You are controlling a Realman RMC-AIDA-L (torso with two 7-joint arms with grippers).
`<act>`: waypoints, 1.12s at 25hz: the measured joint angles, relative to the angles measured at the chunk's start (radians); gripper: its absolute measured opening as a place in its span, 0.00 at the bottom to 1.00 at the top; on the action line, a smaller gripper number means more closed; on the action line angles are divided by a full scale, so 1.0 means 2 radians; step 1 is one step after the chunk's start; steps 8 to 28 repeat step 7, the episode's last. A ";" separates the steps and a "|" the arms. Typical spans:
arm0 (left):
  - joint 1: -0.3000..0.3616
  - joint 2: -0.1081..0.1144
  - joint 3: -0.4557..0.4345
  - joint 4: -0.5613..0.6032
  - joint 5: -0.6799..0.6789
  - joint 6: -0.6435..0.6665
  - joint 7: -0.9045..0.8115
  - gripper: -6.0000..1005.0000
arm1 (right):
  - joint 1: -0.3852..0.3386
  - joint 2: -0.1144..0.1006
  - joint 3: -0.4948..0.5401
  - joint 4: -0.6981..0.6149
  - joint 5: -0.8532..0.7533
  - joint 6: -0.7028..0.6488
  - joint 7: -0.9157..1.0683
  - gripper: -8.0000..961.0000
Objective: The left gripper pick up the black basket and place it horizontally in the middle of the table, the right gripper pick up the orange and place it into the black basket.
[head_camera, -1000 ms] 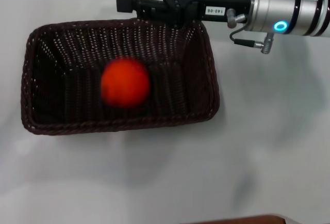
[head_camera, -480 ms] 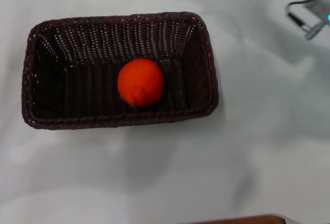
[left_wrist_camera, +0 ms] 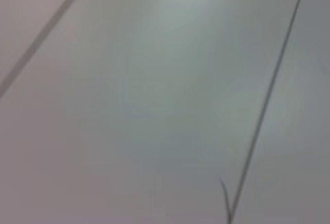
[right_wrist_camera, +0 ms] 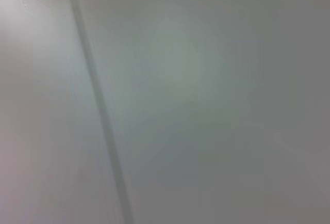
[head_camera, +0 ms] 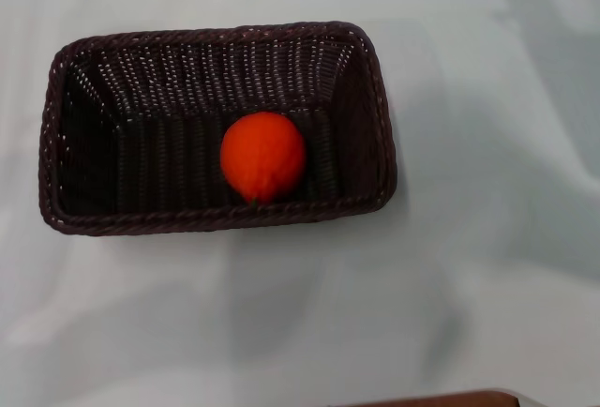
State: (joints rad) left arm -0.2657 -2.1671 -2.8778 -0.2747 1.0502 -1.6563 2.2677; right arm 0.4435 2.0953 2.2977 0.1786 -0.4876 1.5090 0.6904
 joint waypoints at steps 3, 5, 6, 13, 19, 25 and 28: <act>0.001 -0.001 0.000 0.012 -0.018 -0.007 0.017 0.92 | -0.003 0.000 0.000 -0.004 0.017 0.001 -0.016 0.88; 0.001 -0.001 0.000 0.015 -0.024 -0.011 0.018 0.92 | -0.004 0.000 0.001 -0.008 0.020 0.000 -0.019 0.88; 0.001 -0.001 0.000 0.016 -0.025 -0.013 0.018 0.92 | -0.004 0.000 0.001 -0.010 0.020 0.000 -0.020 0.88; 0.001 -0.001 0.000 0.017 -0.025 -0.014 0.019 0.91 | -0.003 0.000 0.001 -0.013 0.020 -0.001 -0.021 0.88; 0.001 -0.001 0.000 0.017 -0.025 -0.014 0.019 0.91 | -0.003 0.000 0.001 -0.013 0.020 -0.001 -0.021 0.88; 0.001 -0.001 0.000 0.017 -0.025 -0.014 0.019 0.91 | -0.003 0.000 0.001 -0.013 0.020 -0.001 -0.021 0.88; 0.001 -0.001 0.000 0.017 -0.025 -0.014 0.019 0.91 | -0.003 0.000 0.001 -0.013 0.020 -0.001 -0.021 0.88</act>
